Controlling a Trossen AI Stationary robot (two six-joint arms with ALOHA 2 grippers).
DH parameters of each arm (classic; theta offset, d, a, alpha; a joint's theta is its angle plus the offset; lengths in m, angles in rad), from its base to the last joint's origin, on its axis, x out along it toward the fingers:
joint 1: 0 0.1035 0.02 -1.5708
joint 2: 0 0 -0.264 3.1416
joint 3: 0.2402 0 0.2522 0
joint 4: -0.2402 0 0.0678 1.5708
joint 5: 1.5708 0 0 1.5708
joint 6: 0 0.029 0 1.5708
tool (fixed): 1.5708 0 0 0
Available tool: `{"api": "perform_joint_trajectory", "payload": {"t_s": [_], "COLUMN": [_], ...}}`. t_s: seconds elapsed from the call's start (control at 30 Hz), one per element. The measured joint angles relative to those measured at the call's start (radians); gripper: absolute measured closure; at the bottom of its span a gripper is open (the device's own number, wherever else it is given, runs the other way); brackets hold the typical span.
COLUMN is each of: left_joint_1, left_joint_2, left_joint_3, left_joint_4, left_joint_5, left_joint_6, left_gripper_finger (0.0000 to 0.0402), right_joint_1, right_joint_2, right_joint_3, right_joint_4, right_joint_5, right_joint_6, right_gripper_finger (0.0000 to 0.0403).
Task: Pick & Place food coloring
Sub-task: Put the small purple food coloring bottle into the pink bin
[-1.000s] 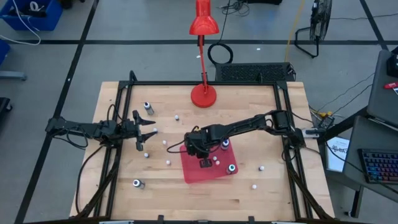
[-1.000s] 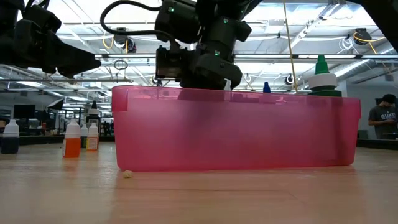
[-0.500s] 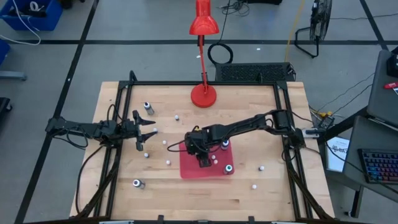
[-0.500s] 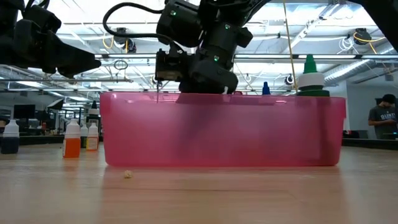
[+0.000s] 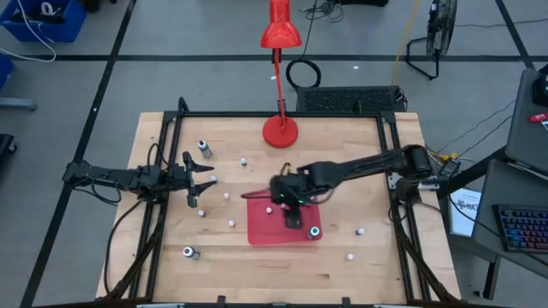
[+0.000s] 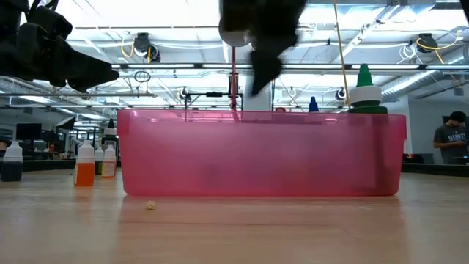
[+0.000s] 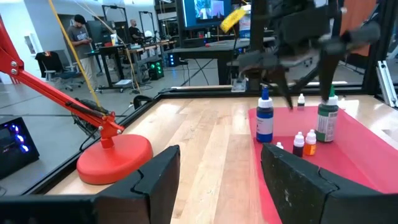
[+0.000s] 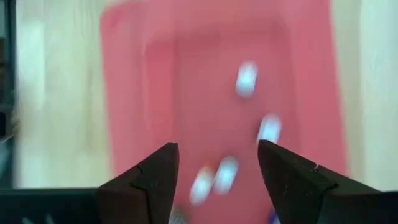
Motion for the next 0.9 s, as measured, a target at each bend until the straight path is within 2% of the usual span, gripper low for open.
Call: {"api": "perform_joint_trajectory", "payload": {"t_s": [0.2, 0.3, 0.4, 0.6, 0.73, 0.9], "left_joint_1": [0.0, 0.0, 0.0, 0.0, 0.0, 0.0], "left_joint_2": [0.0, 0.0, 0.0, 0.0, 0.0, 0.0], "left_joint_3": [0.0, 0.0, 0.0, 0.0, 0.0, 0.0], "left_joint_4": [0.0, 0.0, 0.0, 0.0, 0.0, 0.0], "left_joint_5": [0.0, 0.0, 0.0, 0.0, 0.0, 0.0], "left_joint_6": [0.0, 0.0, 0.0, 0.0, 0.0, 0.0], "left_gripper_finger": [0.0176, 0.0176, 0.0176, 0.0176, 0.0176, 0.0176], "right_joint_1": [0.127, 0.224, 0.328, 0.485, 0.532, 0.535], "right_joint_2": [-0.133, -0.196, -0.267, -0.398, -0.447, -0.462], "right_joint_3": [0.0, -0.021, -0.094, -0.34, -0.518, -0.697], "right_joint_4": [-0.402, -0.526, -0.575, -0.511, -0.379, -0.207], "right_joint_5": [0.003, 0.084, 0.184, 0.218, 0.22, 0.211], "right_joint_6": [0.372, 0.557, 0.736, 1.041, 1.12, 1.137], "right_gripper_finger": [0.02, 0.02, 0.02, 0.02, 0.02, 0.0202]}}
